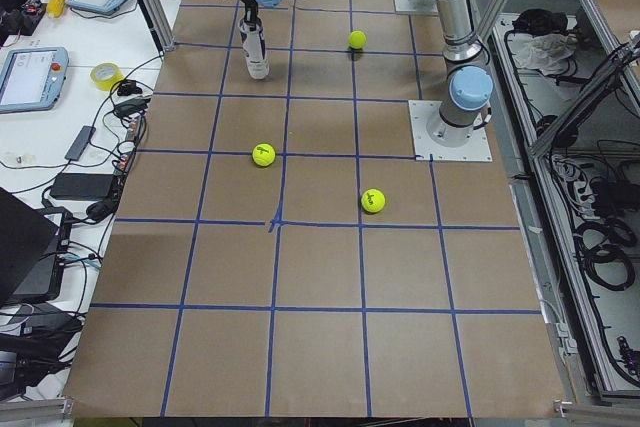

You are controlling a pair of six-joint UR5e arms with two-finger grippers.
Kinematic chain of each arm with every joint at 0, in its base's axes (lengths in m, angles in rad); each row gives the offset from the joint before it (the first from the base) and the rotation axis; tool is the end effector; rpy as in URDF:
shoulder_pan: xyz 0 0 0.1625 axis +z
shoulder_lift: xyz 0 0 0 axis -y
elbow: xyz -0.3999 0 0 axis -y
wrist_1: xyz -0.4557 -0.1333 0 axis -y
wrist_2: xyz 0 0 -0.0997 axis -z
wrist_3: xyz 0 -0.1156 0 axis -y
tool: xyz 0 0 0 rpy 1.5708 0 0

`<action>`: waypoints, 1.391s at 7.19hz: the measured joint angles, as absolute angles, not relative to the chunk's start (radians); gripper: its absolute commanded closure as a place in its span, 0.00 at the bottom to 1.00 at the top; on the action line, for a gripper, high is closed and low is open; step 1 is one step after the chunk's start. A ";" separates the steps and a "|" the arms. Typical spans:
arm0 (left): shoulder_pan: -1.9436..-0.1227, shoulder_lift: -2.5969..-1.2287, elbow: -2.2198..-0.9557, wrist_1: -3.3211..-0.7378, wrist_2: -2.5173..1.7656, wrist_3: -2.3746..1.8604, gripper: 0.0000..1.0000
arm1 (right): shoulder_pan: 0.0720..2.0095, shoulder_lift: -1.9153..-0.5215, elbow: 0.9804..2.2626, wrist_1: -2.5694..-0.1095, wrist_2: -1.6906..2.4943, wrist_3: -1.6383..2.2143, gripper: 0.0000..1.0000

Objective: Lift up tennis ball bucket

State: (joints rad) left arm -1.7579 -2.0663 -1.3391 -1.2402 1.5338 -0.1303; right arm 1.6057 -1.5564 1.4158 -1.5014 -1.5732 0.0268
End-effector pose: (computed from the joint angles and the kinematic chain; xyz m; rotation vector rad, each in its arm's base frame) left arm -0.2723 -0.6988 0.2869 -0.0897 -3.0918 0.0930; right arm 0.1526 -0.5596 0.5180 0.0126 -3.1394 0.1119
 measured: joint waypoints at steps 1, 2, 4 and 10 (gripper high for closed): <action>-1.758 -2.068 -1.340 -1.242 1.528 -0.130 0.50 | 1.605 -1.557 1.416 -1.501 -1.575 0.025 0.00; -1.758 -2.065 -1.339 -1.251 1.525 -0.130 0.01 | 1.604 -1.559 1.416 -1.500 -1.575 0.024 0.00; -1.758 -2.041 -1.314 -1.296 1.512 -0.130 0.00 | 1.604 -1.565 1.416 -1.500 -1.575 0.022 0.00; -1.574 -1.852 -1.206 -1.591 1.495 -0.046 0.00 | 1.604 -1.582 1.416 -1.511 -1.618 0.008 0.71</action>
State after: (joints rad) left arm -1.5739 -1.8523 -1.2062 -1.5912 1.4946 -0.0463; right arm 1.6045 -1.5822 1.4158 -1.5108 -1.6182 0.0081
